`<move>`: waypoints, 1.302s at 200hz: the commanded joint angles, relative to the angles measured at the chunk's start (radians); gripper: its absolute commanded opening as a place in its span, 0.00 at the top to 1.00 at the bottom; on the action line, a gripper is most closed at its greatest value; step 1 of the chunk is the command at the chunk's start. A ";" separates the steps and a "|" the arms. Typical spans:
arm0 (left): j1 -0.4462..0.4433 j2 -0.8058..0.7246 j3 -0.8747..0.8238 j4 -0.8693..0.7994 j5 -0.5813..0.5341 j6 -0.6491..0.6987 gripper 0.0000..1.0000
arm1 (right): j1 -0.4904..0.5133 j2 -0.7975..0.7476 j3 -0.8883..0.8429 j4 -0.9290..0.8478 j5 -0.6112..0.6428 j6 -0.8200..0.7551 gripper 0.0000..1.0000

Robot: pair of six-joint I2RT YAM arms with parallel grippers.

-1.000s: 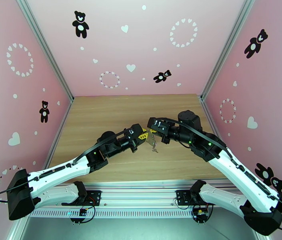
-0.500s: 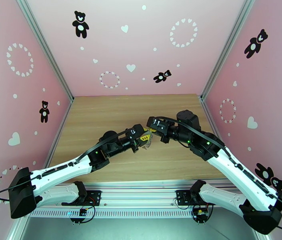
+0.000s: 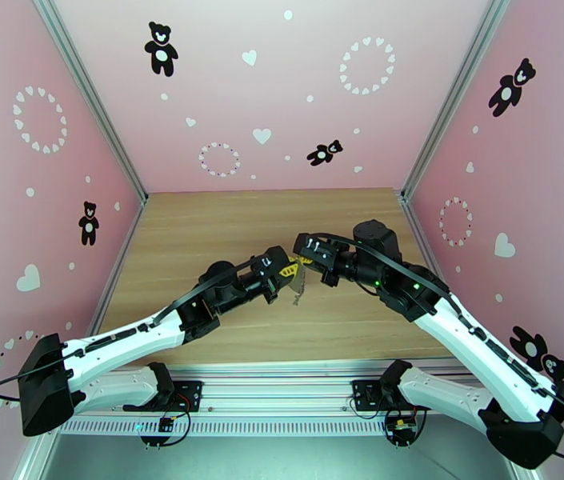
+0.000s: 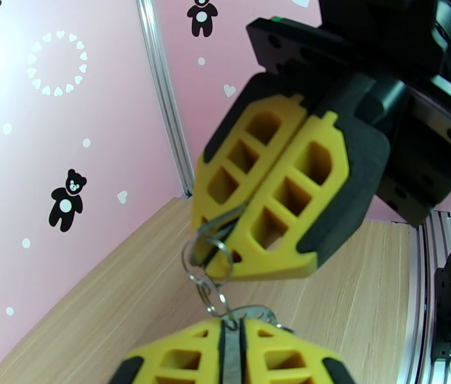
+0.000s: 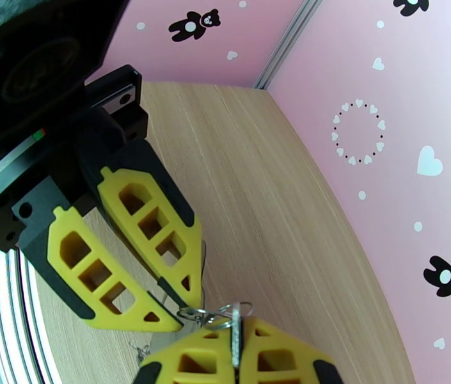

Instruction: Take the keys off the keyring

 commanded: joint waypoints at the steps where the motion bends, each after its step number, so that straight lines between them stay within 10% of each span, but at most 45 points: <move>1: -0.005 0.010 0.031 0.004 -0.004 0.001 0.85 | -0.001 0.003 0.024 0.017 0.008 0.013 1.00; 61: -0.005 0.005 0.082 -0.033 -0.016 -0.022 0.98 | -0.002 -0.002 0.023 0.009 0.031 -0.001 1.00; 116: 0.006 -0.017 0.247 -0.413 0.014 -0.093 1.00 | -0.002 -0.002 0.037 -0.005 0.019 -0.027 1.00; 260: 0.113 0.207 0.703 -1.094 0.385 -0.182 1.00 | -0.002 0.024 0.101 -0.059 -0.108 -0.153 1.00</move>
